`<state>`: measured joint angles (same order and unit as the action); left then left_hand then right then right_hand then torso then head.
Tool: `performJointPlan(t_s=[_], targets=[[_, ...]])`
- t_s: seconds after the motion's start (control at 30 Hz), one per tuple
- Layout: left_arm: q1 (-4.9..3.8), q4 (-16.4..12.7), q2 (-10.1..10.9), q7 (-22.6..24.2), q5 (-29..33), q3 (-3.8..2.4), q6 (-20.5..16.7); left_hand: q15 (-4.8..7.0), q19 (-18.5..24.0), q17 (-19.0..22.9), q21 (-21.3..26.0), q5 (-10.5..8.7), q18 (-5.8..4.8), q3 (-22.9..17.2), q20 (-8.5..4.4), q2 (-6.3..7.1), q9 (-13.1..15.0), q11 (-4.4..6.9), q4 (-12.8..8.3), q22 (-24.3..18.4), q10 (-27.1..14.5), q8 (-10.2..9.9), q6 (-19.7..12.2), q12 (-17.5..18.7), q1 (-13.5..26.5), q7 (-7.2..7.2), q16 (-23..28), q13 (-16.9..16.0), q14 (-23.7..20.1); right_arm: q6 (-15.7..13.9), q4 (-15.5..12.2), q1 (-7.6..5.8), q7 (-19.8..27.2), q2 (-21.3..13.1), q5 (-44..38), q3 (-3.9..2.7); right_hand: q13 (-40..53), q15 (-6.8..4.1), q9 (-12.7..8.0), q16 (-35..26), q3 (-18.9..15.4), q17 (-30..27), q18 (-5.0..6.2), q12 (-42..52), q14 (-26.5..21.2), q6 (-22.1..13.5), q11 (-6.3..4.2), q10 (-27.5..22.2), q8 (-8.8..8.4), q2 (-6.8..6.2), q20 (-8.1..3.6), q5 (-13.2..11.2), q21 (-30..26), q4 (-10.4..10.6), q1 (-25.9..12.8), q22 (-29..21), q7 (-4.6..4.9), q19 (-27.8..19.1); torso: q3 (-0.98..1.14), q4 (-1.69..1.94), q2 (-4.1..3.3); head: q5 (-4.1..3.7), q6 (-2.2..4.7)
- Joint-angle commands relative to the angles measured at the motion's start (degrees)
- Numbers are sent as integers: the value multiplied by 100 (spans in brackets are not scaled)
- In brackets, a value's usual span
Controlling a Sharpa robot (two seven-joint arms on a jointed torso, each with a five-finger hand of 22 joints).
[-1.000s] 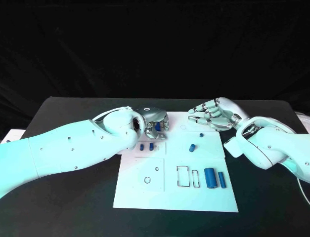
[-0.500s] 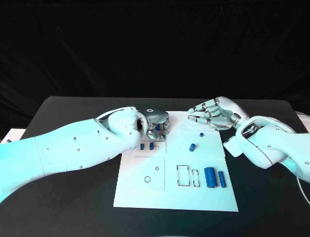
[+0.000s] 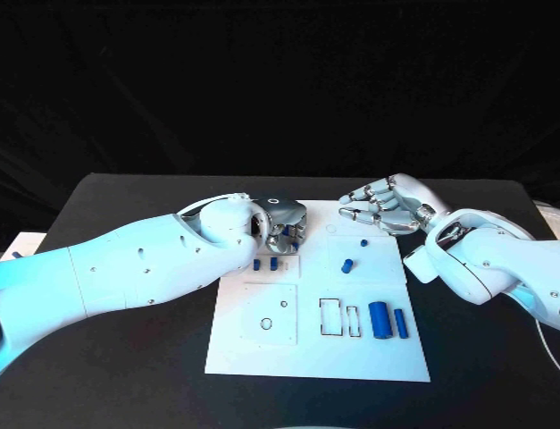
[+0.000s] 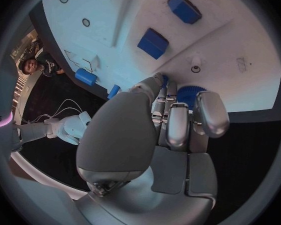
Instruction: Assemble the parts on the task board
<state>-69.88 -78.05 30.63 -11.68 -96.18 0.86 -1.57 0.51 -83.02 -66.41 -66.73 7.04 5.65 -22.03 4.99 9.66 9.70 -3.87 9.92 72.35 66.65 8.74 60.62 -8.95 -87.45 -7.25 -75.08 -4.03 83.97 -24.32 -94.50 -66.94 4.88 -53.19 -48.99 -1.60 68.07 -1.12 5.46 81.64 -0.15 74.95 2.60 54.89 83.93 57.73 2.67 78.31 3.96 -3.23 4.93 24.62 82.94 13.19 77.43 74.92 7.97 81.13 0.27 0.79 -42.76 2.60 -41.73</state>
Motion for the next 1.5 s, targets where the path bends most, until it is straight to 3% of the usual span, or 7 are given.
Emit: performJointPlan(t_s=[0.03, 0.23, 0.73, 0.87, 1.17, 1.5], targets=[[21, 21, -36, -31, -74, 8, 222, 44, -19, 11, -32, 8, -74, -63, -21, 18, -10, -1, -10, 15, 37, -46, 53, 43, -32, 5, -29, 6, 195, 76, -10, 4, 59, 5, -27, 0, -7, -30, 9, -25, -28, 192, 42, -36, 333, -6, -4, -33, -7, 13, 7, 32, -22, -2, 62, 351, -19, -30, -1, 0, -2, -4, -3], [32, 45, -53, -24, -74, 9, 223, 53, -21, 21, -100, 9, -83, -238, -25, -16, -23, 10, -104, 86, 167, -65, 153, 98, -43, -1, -55, 2, 195, 75, -11, 4, 62, 6, -28, 0, -3, -31, 9, -24, -29, 196, 43, -28, 333, -3, -4, -31, -5, 22, 7, 38, -26, -2, 66, 347, -19, -33, 1, 3, 4, -12, -3], [45, -67, 94, 65, 163, -11, -273, 28, -53, 166, -298, 4, -119, -616, -9, 1, -72, -26, -339, 277, 351, -173, 318, 349, 67, -83, -45, 9, 173, 66, -6, 4, 69, 4, -29, 0, -3, -31, 9, -24, -29, 196, 43, -28, 333, -3, -4, -31, -5, 22, 7, 38, -26, -2, 66, 347, -19, -33, 3, 1, 6, -9, 14], [45, -197, 204, 64, 257, -71, -393, 20, -53, 191, -311, 1, -121, -658, -4, 29, -86, -35, -369, 293, 356, -205, 320, 397, 110, -94, -43, 12, 169, 63, 6, 4, 70, 4, -29, 0, -3, -31, 9, -24, -29, 196, 43, -28, 333, -3, -4, -31, -5, 22, 7, 38, -26, -2, 66, 347, -19, -33, 3, 8, 9, -11, 23], [34, -745, 713, -27, 518, -269, -543, 13, -60, 217, -346, -3, -128, -694, 4, 65, -100, -43, -396, 326, 368, -239, 327, 446, 171, -99, -45, 12, 167, 67, 51, 11, 74, 19, -29, 0, -3, -31, 9, -24, -29, 196, 43, -28, 333, -3, -4, -31, -5, 22, 7, 38, -26, -2, 66, 347, -19, -33, 5, 13, 14, 1, 47], [26, -1010, 1136, -196, 688, -308, -295, 8, -61, 244, -359, -7, -130, -710, 10, 96, -112, -48, -405, 342, 375, -266, 331, 483, 233, -101, -43, 11, 163, 70, 62, 29, 73, 13, -29, 0, -3, -31, 9, -24, -29, 196, 43, -28, 333, -3, -4, -31, -5, 22, 7, 38, -26, -2, 66, 347, -19, -33, -3, 18, 9, -2, 47]])
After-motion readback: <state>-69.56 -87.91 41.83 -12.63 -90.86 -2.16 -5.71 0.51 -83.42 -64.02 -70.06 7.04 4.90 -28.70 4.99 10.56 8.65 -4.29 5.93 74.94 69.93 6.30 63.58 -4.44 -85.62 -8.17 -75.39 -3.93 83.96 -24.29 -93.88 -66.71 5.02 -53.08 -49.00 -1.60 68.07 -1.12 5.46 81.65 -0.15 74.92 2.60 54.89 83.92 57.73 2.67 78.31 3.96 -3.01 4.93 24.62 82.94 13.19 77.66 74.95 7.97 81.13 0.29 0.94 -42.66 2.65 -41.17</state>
